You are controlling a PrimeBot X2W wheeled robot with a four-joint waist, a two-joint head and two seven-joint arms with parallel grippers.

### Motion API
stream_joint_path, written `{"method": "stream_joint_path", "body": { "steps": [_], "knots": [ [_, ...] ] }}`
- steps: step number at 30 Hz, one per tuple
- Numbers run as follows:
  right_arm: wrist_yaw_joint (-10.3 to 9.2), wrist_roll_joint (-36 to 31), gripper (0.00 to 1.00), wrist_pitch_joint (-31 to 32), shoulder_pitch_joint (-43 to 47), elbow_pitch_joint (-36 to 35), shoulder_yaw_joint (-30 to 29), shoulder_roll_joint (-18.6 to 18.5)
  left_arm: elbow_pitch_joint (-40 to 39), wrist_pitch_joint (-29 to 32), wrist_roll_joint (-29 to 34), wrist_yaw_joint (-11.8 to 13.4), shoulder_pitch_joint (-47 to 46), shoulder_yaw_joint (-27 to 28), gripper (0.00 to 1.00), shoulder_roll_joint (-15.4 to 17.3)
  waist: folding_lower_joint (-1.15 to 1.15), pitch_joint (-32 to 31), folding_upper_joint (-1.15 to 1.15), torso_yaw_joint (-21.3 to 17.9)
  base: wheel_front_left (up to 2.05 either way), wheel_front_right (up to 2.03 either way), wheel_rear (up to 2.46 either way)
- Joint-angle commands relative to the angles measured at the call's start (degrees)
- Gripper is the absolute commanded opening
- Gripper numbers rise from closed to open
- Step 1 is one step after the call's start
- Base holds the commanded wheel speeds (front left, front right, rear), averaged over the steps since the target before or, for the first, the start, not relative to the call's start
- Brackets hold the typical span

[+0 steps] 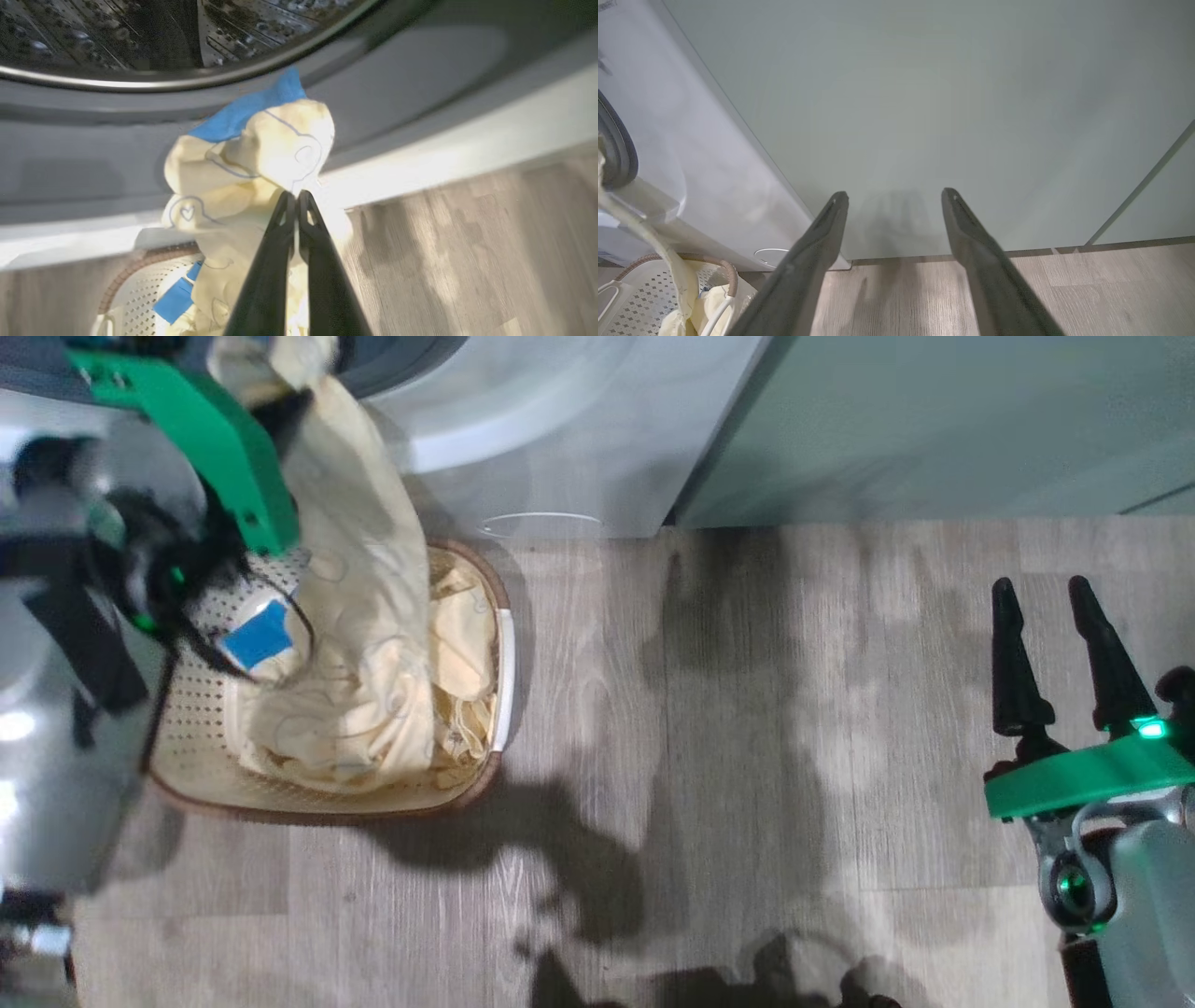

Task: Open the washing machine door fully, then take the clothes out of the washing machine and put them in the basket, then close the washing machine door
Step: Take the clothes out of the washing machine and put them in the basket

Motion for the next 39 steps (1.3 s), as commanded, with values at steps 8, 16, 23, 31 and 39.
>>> {"method": "stream_joint_path", "body": {
  "steps": [8,16,23,31,39],
  "knots": [
    [0.23,-0.5,1.00,-0.4,2.2,-1.3,0.7,0.0,-14.5,-2.5,1.9,6.8,14.2,2.1,0.00,2.8,0.00,-1.6,0.00,1.5,0.00,0.00,0.00],
    [0.23,-0.4,1.00,-0.4,2.3,-1.2,0.8,-0.8,-20.0,-5.9,4.1,12.4,24.6,1.9,0.00,1.4,0.00,-2.1,0.00,2.4,0.00,0.00,0.00],
    [0.23,-0.4,1.00,-0.4,2.3,-1.2,1.3,-1.3,-14.6,-11.4,5.0,13.9,27.3,2.5,0.00,-0.1,0.00,-2.1,0.00,2.1,0.00,0.00,0.00],
    [0.23,-0.3,1.00,-0.4,1.8,-1.3,1.9,-1.6,2.9,-18.1,5.4,9.5,22.1,1.7,0.00,-1.1,0.00,-0.4,0.00,0.8,0.00,0.00,0.00],
    [0.23,-0.4,1.00,-0.4,0.7,-1.8,2.2,-2.0,22.1,-23.0,7.2,3.6,12.2,-1.4,0.00,-2.8,0.00,2.7,0.00,-0.3,0.00,0.00,0.00]
  ]
}}
